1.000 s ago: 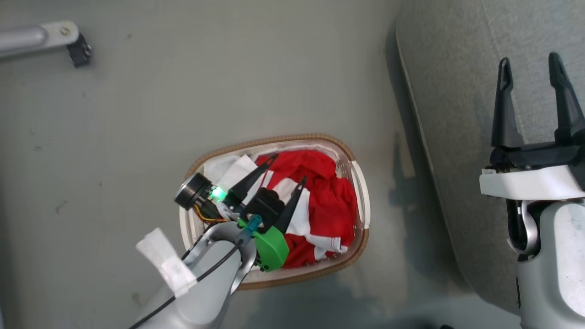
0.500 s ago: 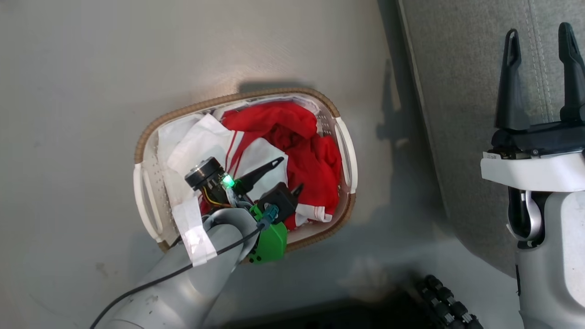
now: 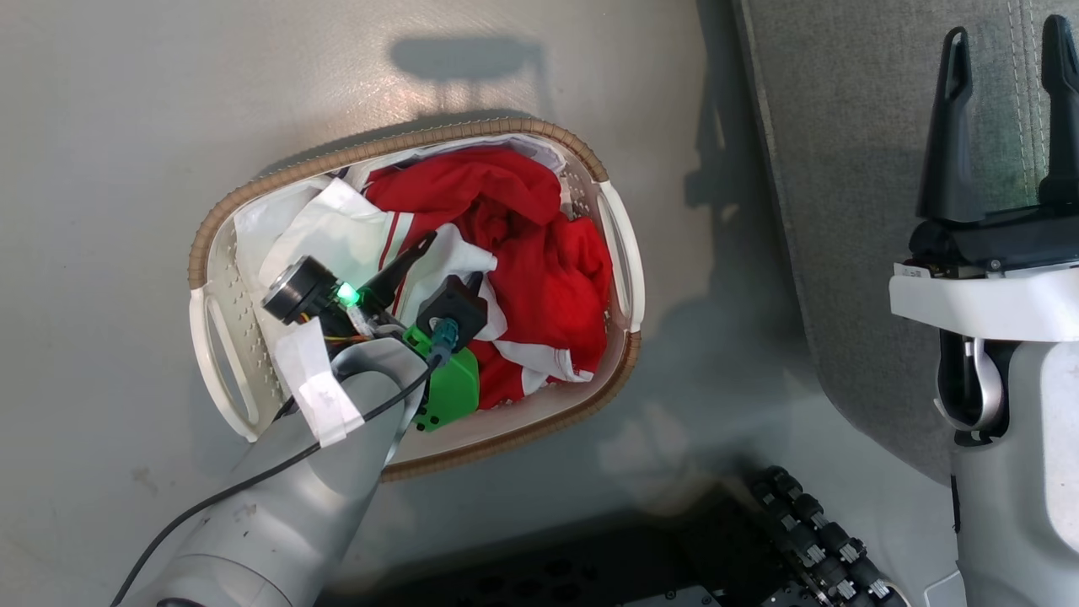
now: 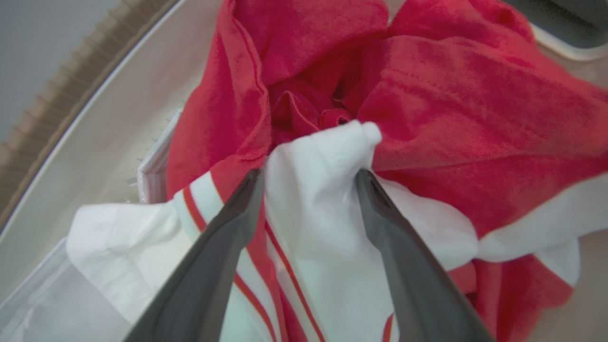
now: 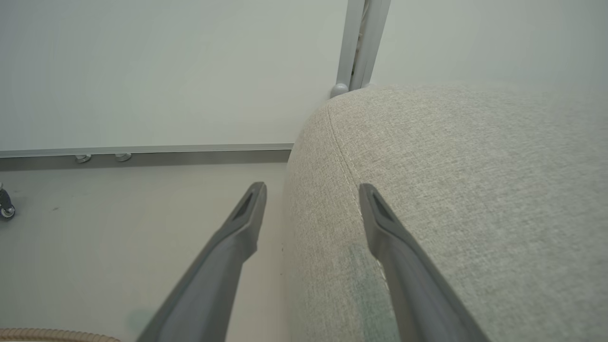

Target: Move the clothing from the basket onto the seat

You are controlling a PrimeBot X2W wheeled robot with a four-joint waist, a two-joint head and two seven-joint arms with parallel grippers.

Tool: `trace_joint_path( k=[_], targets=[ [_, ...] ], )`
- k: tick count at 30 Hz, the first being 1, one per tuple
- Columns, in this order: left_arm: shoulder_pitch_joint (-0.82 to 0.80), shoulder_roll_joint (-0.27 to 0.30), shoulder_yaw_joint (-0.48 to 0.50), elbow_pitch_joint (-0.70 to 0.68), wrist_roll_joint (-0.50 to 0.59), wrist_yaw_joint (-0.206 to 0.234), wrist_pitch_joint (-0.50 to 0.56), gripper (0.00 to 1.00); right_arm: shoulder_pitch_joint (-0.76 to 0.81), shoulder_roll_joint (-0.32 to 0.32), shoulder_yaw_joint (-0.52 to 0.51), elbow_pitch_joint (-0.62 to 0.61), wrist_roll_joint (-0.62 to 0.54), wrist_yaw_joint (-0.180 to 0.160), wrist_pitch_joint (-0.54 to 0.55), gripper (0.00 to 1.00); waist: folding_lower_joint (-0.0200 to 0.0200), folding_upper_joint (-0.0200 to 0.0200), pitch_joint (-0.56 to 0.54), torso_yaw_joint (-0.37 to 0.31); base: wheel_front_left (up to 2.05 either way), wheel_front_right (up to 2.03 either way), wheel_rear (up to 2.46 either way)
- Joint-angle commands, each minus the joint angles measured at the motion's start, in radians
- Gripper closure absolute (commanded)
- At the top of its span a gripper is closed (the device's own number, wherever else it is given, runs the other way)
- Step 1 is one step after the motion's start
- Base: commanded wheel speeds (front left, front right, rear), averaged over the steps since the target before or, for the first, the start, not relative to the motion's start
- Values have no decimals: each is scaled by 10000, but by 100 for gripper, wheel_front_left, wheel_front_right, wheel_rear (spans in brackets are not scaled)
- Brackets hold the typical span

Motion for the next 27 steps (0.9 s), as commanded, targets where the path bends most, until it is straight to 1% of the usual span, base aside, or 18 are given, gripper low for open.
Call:
trace_joint_path(
  k=[1, 3, 4, 6, 8, 9, 10, 15, 20, 27],
  targets=[
    [-93, 70, 81, 131, -150, -2, 5, 0, -75, -29, 47, 41, 35, -10, -21, 0, -2, -1, 11, -7, 0, 0, 0],
    [-119, 67, 122, 320, -248, -57, 5, 0, -101, -29, 99, 61, 63, -10, -20, 0, -2, -1, 22, -25, 0, 0, 0],
    [-138, 64, 157, 400, -310, -59, 5, 2, -112, -29, 113, 57, 79, -10, -21, 0, -2, -1, 26, -33, 0, 0, 0],
    [-184, 54, 220, 527, -415, -65, 7, 51, -115, -29, 121, 31, 95, -10, -20, 0, -2, -1, 32, -46, 0, 0, 0],
    [-179, 42, 297, 535, -544, -62, 5, 71, -95, -29, 102, 3, 93, -10, -20, 0, -2, -1, 24, -38, 0, 0, 0],
    [-147, 33, 353, 471, -630, -67, 6, 84, -72, -29, 84, 3, 63, -10, -21, 0, -2, -1, 10, -19, 0, 0, 0],
    [-101, 27, 407, 433, -711, -81, 6, 100, -51, -29, 78, 18, 34, -10, -21, 0, -2, -1, -8, 0, 0, 0, 0],
    [225, 118, 584, 154, -948, -259, 6, 100, -36, -29, 110, 137, -51, -10, -20, 0, -2, -1, -177, 95, 0, 0, 0],
    [545, 255, 978, -519, -1278, -203, 6, 100, -41, -29, 130, 200, -114, -10, -21, 0, -2, -1, -429, 222, 0, 0, 0],
    [1313, 662, 1533, -1834, -1388, -154, 6, 100, 142, -31, 179, 395, -195, -10, -20, 0, -2, -1, -1122, 490, 0, 0, 0]
  ],
)
